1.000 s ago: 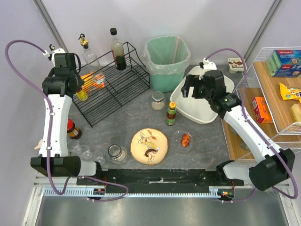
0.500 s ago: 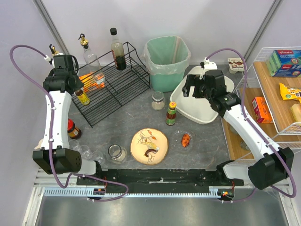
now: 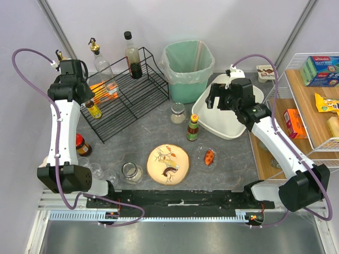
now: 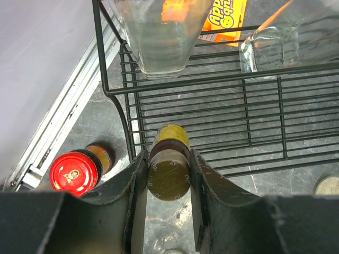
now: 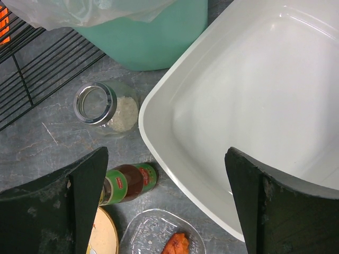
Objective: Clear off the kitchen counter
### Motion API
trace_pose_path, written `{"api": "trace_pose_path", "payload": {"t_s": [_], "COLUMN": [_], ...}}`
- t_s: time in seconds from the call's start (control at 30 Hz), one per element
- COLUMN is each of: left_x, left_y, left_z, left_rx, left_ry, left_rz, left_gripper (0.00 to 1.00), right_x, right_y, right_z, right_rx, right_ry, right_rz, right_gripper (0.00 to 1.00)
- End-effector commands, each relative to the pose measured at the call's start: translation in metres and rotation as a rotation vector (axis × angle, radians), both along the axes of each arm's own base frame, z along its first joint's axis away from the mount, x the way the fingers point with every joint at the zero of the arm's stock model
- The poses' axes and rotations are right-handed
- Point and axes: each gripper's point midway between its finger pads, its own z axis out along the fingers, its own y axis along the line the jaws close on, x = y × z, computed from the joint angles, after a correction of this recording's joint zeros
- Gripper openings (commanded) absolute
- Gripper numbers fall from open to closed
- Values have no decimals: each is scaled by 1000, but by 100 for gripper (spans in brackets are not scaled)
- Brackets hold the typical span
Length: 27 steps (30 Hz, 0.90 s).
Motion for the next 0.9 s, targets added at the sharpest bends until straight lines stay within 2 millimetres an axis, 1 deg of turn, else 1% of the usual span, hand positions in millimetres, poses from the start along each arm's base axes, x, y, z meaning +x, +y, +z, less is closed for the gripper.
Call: {"api": "trace_pose_path", "payload": {"t_s": [0.0,0.1,0.33,0.47,0.57,0.63,0.67,0.73,0.8,0.87], "left_x": [2,2,2,5,6,6,6,7,6,6], "left_y": [-3,-4,-2,0,2,2,2,2,2,3], "left_z": [30,28,16,10,7,7,6,5,5,7], "left_rx": [15,16,22,28,33,34,33,37,38,44], "left_ry": [-57,-45,-3,-1,-4,-10,-8,-7,-7,-13], "left_rz": [-59,-70,-68,-59,-55,-55,-55,-54,-52,-53], "left_gripper": [2,2,10,11,15,20,26,35,50,59], "right_x": [5,5,4,4,3,3,3,3,3,3], "right_y": [2,2,4,3,3,3,2,1,1,2], "right_z": [11,9,8,9,12,12,13,12,12,13], "right_rx": [27,30,37,38,39,41,41,42,43,42], "right_ry": [-32,-28,-23,-25,-31,-32,-32,-32,-32,-32], "right_rz": [0,0,4,2,3,2,2,-1,-2,0], "right_gripper": [98,98,98,98,98,98,98,98,98,98]}}
